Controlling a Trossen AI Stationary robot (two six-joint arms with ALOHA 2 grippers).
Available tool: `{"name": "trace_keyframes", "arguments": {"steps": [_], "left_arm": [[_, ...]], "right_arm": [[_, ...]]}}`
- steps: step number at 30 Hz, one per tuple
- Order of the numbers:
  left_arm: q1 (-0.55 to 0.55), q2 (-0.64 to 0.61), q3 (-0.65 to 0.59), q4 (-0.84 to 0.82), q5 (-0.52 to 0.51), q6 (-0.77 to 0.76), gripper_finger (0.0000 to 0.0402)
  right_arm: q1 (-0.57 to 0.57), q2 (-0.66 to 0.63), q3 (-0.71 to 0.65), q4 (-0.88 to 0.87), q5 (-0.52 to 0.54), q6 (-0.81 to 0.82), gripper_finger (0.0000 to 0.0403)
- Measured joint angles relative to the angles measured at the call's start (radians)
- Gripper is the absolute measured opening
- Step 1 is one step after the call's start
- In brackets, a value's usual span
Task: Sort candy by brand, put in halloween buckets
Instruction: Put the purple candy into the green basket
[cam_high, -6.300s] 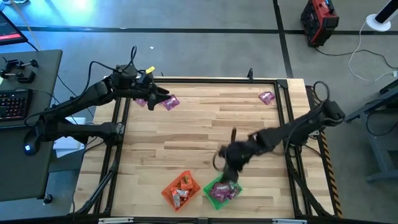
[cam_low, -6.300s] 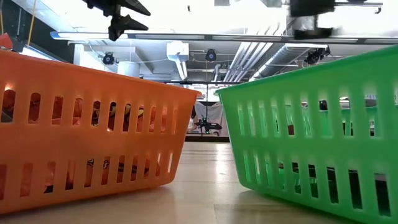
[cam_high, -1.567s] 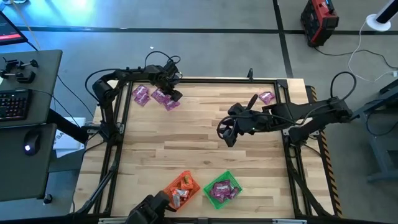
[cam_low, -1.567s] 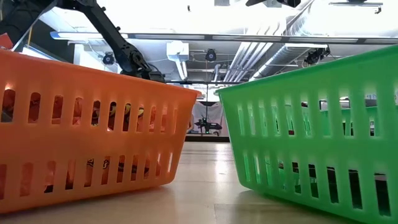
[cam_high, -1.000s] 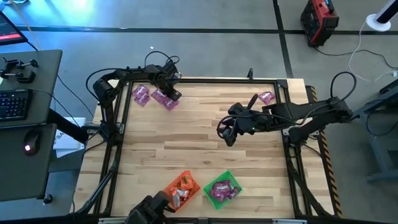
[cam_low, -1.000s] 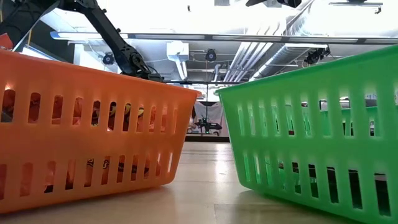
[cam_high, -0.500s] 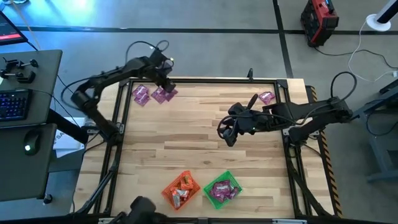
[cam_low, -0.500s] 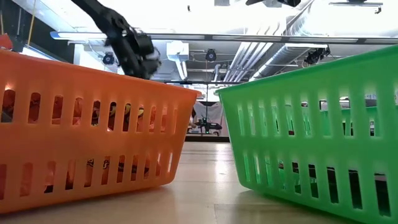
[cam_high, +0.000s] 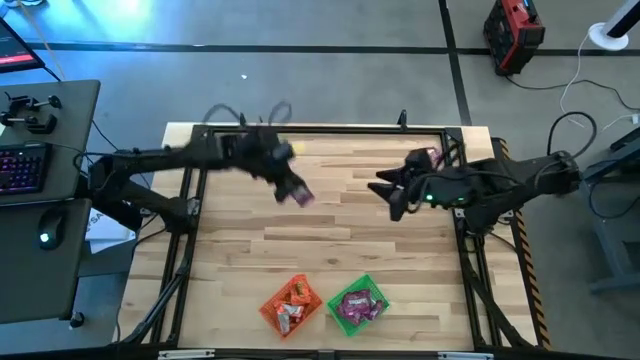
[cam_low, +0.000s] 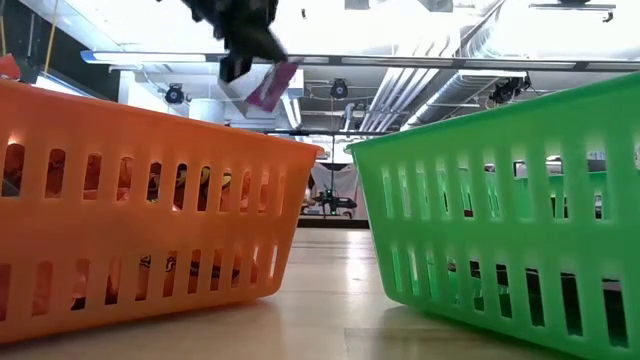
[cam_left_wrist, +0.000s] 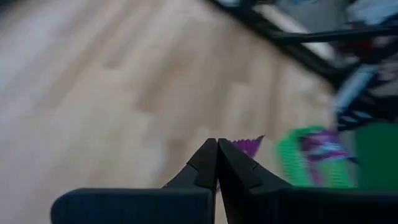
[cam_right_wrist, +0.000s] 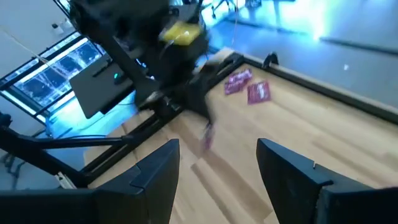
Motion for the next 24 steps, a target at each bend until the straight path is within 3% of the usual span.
{"name": "trace_keyframes", "arguments": {"steps": [7,12,17,24], "left_arm": [[-0.346,0.094,-0.019,0.346,-0.138,-0.246,0.0],[-0.48,0.235,-0.017,0.644,-0.185,-0.368,0.0],[-0.559,0.388,0.049,0.683,-0.23,-0.436,0.0],[-0.615,0.572,0.181,0.695,-0.243,-0.416,0.0]], "right_arm": [[0.035,-0.058,0.0,-0.029,0.077,-0.08,0.0208],[0.035,-0.058,0.0,-0.065,0.009,-0.12,0.0208],[0.036,-0.058,0.0,-0.1,-0.024,-0.133,0.0208],[0.035,-0.058,0.0,-0.122,-0.026,-0.174,0.0208]]}}
